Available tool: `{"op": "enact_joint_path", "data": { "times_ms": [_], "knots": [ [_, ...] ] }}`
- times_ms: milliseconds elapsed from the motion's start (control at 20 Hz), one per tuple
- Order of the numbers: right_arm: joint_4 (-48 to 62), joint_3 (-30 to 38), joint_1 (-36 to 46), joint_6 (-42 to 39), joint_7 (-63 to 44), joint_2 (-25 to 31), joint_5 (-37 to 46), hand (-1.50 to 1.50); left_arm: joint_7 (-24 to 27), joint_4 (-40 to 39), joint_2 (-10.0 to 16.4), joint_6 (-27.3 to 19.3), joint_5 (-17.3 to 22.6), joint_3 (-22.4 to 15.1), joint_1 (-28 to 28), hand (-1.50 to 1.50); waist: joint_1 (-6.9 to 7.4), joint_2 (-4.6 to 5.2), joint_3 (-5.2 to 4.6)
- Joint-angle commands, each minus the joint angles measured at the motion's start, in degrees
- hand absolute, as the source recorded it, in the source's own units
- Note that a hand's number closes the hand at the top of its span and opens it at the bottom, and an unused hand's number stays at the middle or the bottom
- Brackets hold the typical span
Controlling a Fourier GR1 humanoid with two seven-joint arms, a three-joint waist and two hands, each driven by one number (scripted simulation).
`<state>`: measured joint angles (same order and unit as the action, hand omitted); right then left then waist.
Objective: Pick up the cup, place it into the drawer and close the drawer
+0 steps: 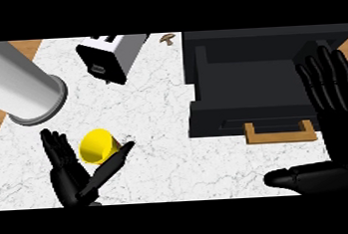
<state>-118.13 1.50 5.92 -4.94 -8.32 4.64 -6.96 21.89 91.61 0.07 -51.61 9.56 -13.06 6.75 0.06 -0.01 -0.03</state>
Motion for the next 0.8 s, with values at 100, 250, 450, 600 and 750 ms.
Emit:
{"op": "enact_joint_path", "data": {
  "times_ms": [100, 250, 450, 600, 750],
  "knots": [
    [2.0, 0.1, 3.6, 0.8, -0.9, -0.2, 0.4, -1.50, 8.0, -4.6, -0.1, -0.9, 6.6, -1.2, 1.5, -1.50, 0.08, 0.00, 0.01],
    [0.4, 0.0, 4.9, 0.9, -2.3, 0.3, 0.7, -1.50, 13.4, -11.7, -0.1, 6.5, 11.7, 3.8, 0.4, -1.50, 0.03, 0.01, -0.01],
    [-2.5, -1.0, -1.7, -0.6, -0.5, -0.5, 0.3, -1.50, 17.5, -13.4, -0.1, 5.4, 15.0, 2.7, 1.0, -1.50, -0.10, -0.03, 0.01],
    [-3.1, 0.0, 0.1, 0.0, -2.8, -0.3, -1.2, -1.50, 17.6, -16.6, 0.4, 11.9, 16.0, 8.1, -1.6, -1.50, -0.04, -0.02, 0.01],
    [-0.1, -0.1, 2.1, 0.2, -2.6, -0.4, -0.8, -1.50, 24.1, -23.2, 0.0, 8.3, 20.8, 7.2, -5.2, -1.50, -0.10, 0.03, 0.00]
  ]
}}
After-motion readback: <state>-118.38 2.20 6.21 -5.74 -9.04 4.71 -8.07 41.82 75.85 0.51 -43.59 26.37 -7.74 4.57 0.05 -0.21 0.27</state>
